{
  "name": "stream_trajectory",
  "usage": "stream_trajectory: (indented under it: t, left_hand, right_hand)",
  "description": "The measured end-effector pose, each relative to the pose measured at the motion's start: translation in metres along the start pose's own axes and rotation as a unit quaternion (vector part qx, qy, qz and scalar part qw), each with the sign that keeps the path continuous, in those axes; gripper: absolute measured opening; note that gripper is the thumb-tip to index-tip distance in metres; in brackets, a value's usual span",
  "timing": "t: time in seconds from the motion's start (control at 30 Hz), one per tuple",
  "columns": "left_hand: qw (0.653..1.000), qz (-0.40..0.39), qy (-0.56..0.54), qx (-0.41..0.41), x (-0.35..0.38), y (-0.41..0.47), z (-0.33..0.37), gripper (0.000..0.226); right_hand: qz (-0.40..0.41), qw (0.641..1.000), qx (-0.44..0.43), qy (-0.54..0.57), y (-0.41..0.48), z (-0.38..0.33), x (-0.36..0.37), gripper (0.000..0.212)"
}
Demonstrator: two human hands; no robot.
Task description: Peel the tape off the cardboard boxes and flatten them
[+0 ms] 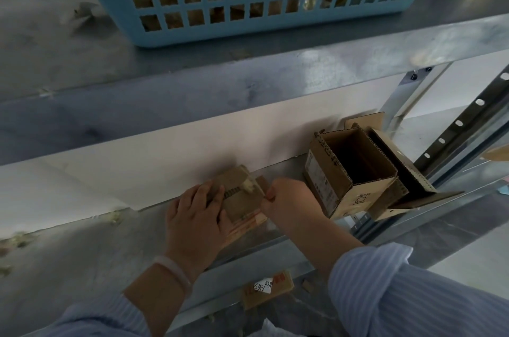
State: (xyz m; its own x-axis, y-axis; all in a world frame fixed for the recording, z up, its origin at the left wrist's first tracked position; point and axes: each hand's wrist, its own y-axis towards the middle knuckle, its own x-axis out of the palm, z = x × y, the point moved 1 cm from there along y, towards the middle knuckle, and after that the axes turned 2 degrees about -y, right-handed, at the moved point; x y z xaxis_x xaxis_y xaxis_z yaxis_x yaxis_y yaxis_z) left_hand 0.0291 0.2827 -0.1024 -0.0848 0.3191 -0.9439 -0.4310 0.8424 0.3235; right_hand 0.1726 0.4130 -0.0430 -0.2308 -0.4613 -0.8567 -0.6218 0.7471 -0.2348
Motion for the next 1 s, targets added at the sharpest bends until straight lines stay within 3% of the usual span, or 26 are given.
stream_trajectory:
  t: [0.17,0.33,0.5,0.7,1.0]
  left_hand:
    - [1.0,-0.006,0.005,-0.005,-0.001,0.0,0.001,0.047]
    - [1.0,-0.009,0.005,-0.011,-0.001,-0.001,0.001,0.047]
    - [1.0,-0.002,0.004,-0.008,0.0,-0.001,0.001,0.046]
    - [1.0,0.01,-0.003,-0.005,0.0,-0.001,0.001,0.046]
    - [1.0,0.003,-0.015,-0.006,0.001,-0.002,-0.001,0.046]
  right_hand:
    - [-0.004,0.998,-0.02,-0.064,0.006,-0.003,0.004,0.02]
    - [-0.022,1.0,-0.003,0.02,0.002,0.0,-0.005,0.031]
    - [-0.005,1.0,-0.001,0.002,0.006,0.001,0.005,0.023]
    - [0.003,1.0,0.006,-0.029,0.007,0.0,0.007,0.029]
    - [0.025,0.997,0.049,0.053,0.014,0.01,0.019,0.021]
